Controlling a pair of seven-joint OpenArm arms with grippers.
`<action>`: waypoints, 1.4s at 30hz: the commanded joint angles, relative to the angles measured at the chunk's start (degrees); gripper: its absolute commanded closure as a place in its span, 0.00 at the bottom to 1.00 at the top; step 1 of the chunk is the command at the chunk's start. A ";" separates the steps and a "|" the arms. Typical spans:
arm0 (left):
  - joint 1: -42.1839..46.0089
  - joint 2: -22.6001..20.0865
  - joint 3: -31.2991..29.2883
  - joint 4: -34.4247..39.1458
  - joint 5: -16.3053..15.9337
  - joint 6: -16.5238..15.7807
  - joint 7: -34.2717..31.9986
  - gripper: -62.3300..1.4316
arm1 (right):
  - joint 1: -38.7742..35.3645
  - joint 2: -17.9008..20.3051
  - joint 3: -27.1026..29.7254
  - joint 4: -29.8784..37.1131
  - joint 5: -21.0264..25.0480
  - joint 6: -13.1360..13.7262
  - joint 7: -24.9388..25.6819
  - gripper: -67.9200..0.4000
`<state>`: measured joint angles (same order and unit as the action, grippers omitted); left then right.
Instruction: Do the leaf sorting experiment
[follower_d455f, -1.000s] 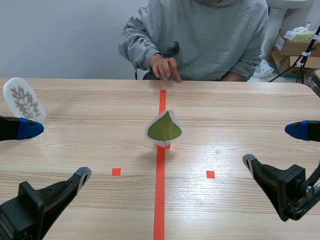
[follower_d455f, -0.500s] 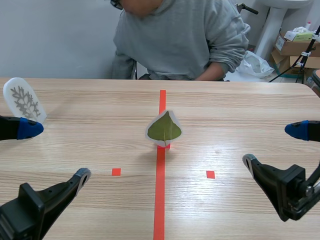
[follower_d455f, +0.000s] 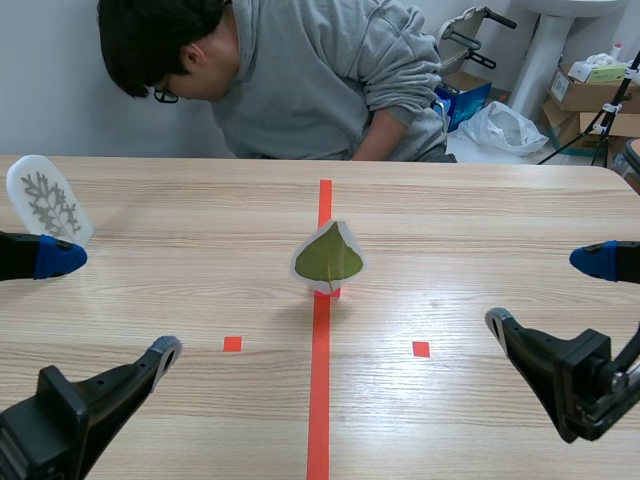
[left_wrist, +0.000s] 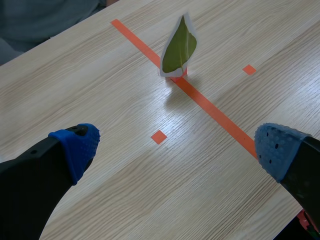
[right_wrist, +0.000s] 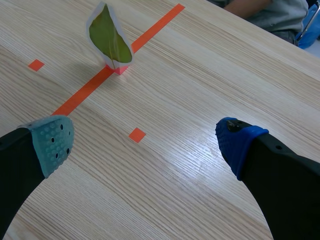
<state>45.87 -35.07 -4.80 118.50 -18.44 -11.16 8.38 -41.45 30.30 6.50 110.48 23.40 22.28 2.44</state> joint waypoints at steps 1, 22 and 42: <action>-0.02 0.31 0.07 0.33 -0.39 -0.13 -0.81 0.00 | 0.66 0.48 0.57 0.22 0.59 0.02 0.28 0.15; -0.04 0.50 0.04 0.33 0.72 -0.13 0.66 0.00 | 13.81 0.68 -0.04 -4.17 -7.61 11.87 -12.59 0.15; 0.00 13.62 -5.68 -1.90 4.33 -0.13 2.25 0.00 | 62.31 -3.04 -33.92 -42.03 -11.37 20.44 -8.98 0.08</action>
<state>45.87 -21.39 -10.33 116.05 -13.91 -11.20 11.35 20.58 27.94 -27.99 67.26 11.73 42.24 -7.27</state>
